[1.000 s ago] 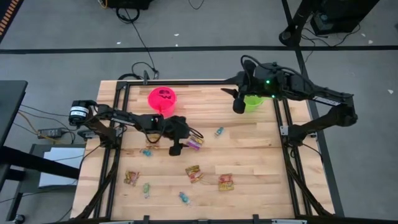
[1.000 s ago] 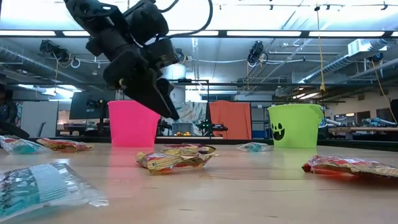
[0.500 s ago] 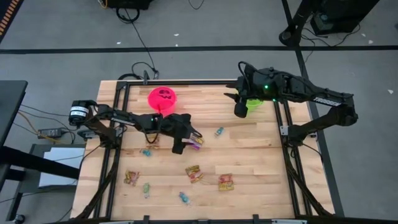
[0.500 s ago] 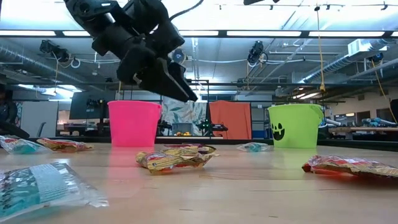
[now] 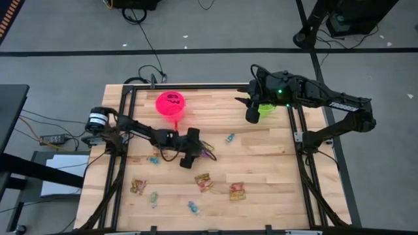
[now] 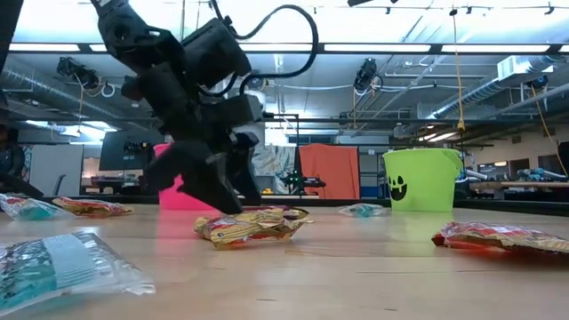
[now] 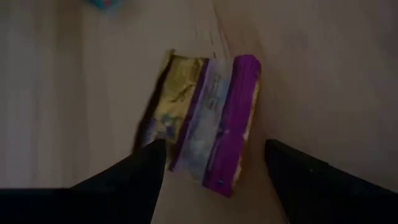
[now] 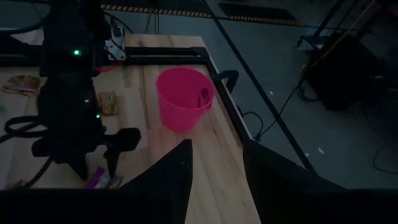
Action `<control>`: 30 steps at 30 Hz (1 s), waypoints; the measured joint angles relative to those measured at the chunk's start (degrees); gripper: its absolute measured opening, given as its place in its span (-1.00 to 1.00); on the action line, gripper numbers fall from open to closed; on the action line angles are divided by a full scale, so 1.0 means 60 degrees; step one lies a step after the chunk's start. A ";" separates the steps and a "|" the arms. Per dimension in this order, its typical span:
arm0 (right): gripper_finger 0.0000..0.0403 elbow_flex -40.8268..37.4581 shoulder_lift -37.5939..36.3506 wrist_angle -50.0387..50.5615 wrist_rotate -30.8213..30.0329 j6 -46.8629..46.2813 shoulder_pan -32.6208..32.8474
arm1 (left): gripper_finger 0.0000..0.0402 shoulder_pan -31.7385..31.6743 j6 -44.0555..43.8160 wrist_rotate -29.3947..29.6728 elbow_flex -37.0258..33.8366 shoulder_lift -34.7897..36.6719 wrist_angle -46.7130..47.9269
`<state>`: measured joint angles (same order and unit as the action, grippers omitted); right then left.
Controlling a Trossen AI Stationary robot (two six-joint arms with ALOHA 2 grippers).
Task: Sort candy by brand, put in halloween buckets
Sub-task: Put the gold purple candy into the pink bucket
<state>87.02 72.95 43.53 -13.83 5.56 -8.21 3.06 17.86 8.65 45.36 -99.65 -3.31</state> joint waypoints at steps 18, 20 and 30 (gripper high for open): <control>-0.24 0.0000 0.0004 -0.0029 0.0071 -0.0186 0.0188 | 0.07 0.0534 0.0489 0.2135 -0.0018 -0.0533 -0.1157; -0.24 0.0000 0.0004 -0.0029 0.0010 -0.0186 0.0309 | -0.06 0.0531 0.0496 0.2226 -0.0028 -0.0544 -0.1216; -0.24 0.0000 0.0011 -0.0029 -0.0409 -0.0189 0.0660 | -0.81 0.0552 0.0449 0.2401 -0.0043 -0.0555 -0.1287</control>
<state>87.02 73.01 43.35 -16.28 4.43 -4.25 6.37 20.56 23.06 45.10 -102.98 -11.03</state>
